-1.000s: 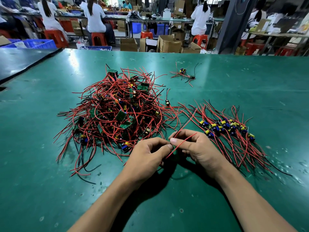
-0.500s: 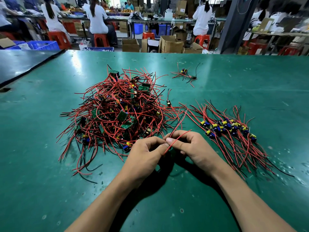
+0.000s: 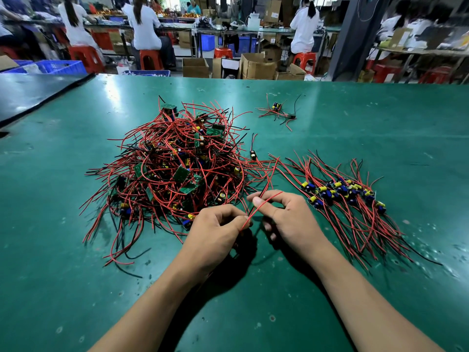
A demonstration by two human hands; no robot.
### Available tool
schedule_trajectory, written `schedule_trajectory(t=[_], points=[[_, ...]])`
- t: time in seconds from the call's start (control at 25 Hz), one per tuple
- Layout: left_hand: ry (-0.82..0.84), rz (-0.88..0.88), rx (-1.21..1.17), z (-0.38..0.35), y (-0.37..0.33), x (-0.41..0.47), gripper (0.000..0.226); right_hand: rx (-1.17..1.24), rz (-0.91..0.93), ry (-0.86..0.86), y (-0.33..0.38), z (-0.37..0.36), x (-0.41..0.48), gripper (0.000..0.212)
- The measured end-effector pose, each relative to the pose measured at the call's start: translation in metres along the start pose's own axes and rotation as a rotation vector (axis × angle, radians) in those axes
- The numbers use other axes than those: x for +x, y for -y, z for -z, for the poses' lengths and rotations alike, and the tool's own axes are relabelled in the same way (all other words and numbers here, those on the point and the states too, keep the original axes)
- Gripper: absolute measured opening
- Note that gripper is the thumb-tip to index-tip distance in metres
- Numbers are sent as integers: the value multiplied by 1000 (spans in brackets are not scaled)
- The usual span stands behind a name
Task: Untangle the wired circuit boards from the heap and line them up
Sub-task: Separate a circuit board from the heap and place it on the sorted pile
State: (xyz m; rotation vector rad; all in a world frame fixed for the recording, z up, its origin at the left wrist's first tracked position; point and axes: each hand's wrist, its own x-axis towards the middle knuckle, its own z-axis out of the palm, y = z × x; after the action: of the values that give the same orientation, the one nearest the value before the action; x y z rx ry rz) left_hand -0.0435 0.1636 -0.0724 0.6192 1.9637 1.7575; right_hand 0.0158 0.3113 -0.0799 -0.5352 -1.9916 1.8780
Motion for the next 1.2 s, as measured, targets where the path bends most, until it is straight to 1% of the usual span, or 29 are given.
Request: schedule_trajectory(t=[0.16, 0.32, 0.52, 0.6, 0.64, 0.8, 0.88, 0.92, 0.96, 1.04, 1.12, 1.16, 1.2], points=[[20, -32, 54, 0, 1, 0, 17, 22, 25, -148, -5, 8, 7, 8], [64, -25, 38, -1, 2, -2, 20, 61, 51, -281, -8, 19, 12, 9], [98, 1, -1, 0, 1, -4, 22, 60, 113, -363, -8, 23, 12, 7], [104, -5, -19, -1, 0, -5, 21, 113, 101, -392, -6, 22, 13, 7], [106, -7, -28, -1, 0, -5, 21, 178, 80, -392, -5, 21, 13, 9], [110, -6, -39, 1, 0, -7, 20, 527, -62, -288, 4, 23, 13, 23], [106, -3, -32, 2, 1, -7, 20, 650, -145, -221, 7, 23, 11, 25], [96, -11, -24, 2, 1, -7, 20, 641, -161, -174, 7, 21, 9, 26], [82, -24, -16, 2, 2, -7, 18, 573, -158, -108, 6, 17, 6, 29], [50, -57, -15, 2, 3, -7, 15, 347, -147, 93, 1, 7, -2, 35], [26, -77, -31, 2, 3, -6, 15, 166, -159, 271, -3, -1, -10, 35], [20, -73, -33, 2, 2, -5, 15, 140, -161, 294, -4, -2, -12, 34], [18, -62, -32, 2, 2, -5, 16, 144, -162, 277, -4, -2, -13, 32]])
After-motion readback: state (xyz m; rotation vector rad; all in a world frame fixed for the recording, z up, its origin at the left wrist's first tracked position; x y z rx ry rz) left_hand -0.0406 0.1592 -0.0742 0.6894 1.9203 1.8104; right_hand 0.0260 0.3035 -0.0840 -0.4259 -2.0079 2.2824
